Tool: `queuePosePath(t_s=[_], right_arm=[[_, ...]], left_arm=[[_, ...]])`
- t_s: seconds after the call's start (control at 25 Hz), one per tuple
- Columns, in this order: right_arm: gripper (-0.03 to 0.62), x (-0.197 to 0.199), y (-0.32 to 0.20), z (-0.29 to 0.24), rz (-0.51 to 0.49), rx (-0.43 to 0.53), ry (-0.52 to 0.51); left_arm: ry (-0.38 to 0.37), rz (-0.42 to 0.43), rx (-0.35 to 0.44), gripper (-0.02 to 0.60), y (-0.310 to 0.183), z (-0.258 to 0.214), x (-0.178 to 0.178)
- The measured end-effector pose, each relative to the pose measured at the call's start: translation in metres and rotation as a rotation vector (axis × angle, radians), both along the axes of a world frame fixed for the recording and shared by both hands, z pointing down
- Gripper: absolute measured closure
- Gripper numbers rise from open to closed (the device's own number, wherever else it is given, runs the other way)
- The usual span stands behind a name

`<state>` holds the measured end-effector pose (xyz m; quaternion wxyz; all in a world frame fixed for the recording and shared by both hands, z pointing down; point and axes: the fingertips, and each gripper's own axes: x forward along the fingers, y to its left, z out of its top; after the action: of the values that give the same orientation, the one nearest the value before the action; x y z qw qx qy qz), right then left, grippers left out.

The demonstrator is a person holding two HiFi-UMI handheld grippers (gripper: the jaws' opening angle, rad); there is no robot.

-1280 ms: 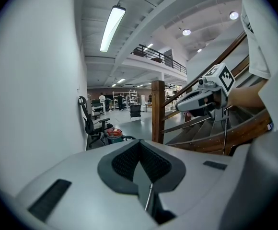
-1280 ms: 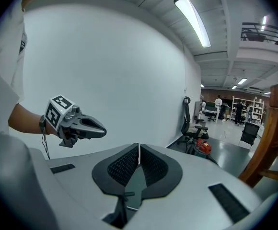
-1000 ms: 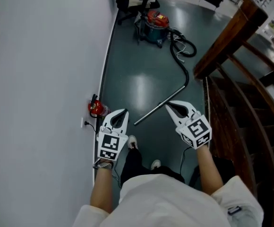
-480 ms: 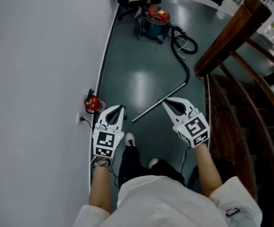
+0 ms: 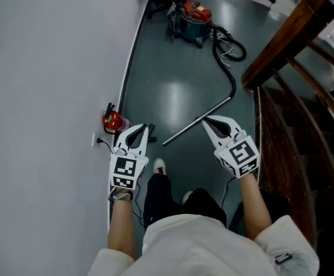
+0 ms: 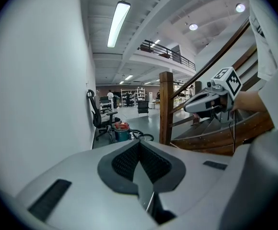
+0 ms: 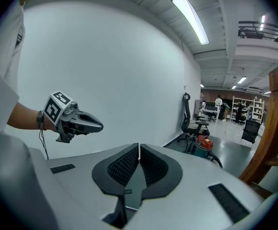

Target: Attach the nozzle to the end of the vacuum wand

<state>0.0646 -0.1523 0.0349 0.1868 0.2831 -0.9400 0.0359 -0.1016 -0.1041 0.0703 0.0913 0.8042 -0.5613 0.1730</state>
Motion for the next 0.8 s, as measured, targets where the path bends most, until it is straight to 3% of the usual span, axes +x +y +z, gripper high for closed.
queuePosePath(t_s=[0.4,0.8], right_arm=[[0.565,0.006,-0.004,0.045,0.003,0.003,0.018],[0.565,0.002,-0.011,0.069,0.028,0.028,0.006]], left_arm=[[0.059,0.0,-0.013,0.581,-0.006,0.036,0.001],[0.07,-0.029,-0.011,0.581,-0.009,0.068,-0.014]])
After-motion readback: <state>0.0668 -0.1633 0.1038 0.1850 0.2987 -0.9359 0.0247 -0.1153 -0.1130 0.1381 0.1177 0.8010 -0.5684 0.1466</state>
